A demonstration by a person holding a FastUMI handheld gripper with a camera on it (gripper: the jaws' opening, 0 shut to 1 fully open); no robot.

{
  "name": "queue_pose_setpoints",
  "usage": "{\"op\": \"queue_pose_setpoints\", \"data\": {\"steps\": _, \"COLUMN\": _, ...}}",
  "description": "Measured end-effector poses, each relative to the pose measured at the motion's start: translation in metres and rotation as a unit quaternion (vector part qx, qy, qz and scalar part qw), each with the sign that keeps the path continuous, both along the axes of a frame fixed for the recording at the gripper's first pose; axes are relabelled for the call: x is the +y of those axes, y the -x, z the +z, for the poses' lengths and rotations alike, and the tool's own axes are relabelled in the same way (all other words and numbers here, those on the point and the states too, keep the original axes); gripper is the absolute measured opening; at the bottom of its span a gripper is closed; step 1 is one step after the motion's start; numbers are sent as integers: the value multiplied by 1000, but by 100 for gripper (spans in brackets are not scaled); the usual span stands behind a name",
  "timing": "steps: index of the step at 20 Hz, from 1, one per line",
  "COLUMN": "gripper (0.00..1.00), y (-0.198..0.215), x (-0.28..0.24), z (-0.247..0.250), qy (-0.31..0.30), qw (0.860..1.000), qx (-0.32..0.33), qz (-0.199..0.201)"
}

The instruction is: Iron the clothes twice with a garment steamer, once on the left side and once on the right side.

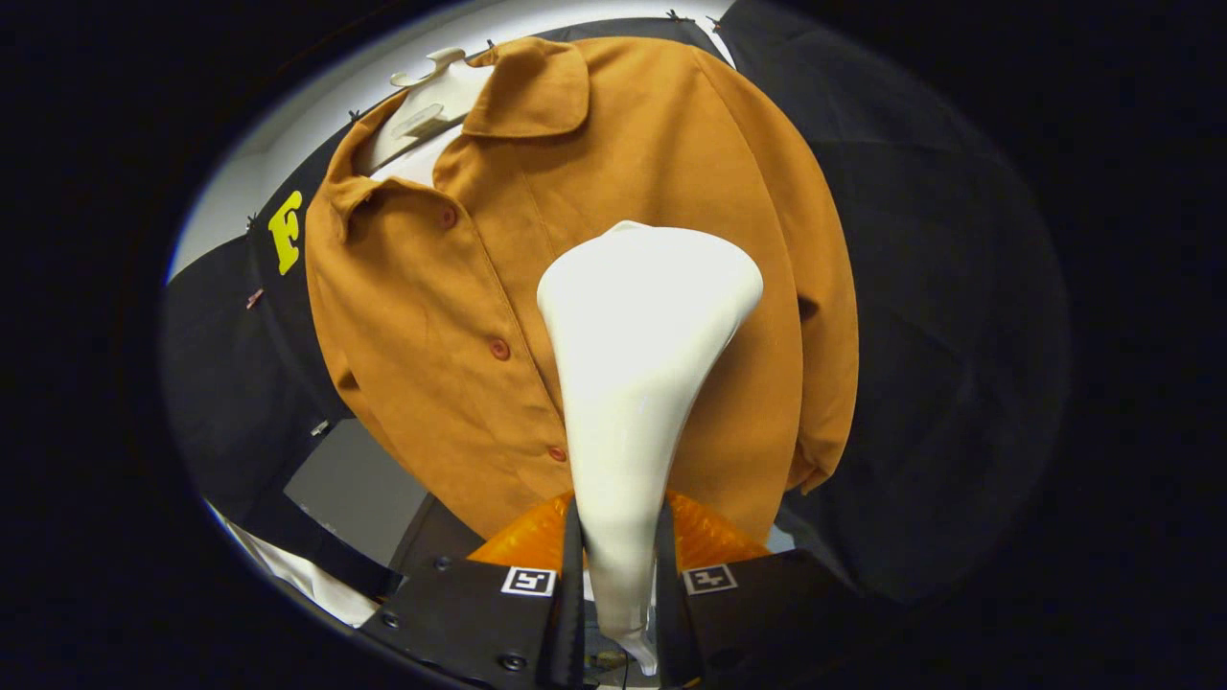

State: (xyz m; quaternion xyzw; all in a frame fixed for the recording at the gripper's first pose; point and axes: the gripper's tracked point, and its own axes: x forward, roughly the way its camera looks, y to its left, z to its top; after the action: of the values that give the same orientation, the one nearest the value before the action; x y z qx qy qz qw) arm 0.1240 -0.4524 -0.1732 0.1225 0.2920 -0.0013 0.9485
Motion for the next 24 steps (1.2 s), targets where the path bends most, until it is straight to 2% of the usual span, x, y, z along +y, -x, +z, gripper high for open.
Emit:
{"op": "queue_pose_setpoints", "data": {"steps": 3, "gripper": 33, "y": 15, "x": -3, "z": -36, "qy": -13, "qw": 999, "qx": 45, "qz": -6}}
{"op": "queue_pose_setpoints", "data": {"steps": 12, "gripper": 33, "y": 50, "x": -1, "z": -116, "qy": -66, "qw": 991, "qx": 117, "qz": -27}}
{"op": "queue_pose_setpoints", "data": {"steps": 17, "gripper": 34, "y": 76, "x": -2, "z": -148, "qy": -79, "qw": 984, "qx": 143, "qz": -65}}
{"op": "queue_pose_setpoints", "data": {"steps": 20, "gripper": 33, "y": 98, "x": -5, "z": -135, "qy": -72, "qw": 984, "qx": 133, "qz": -93}}
{"op": "queue_pose_setpoints", "data": {"steps": 24, "gripper": 33, "y": 111, "x": 11, "z": -77, "qy": -31, "qw": 988, "qx": 72, "qz": -130}}
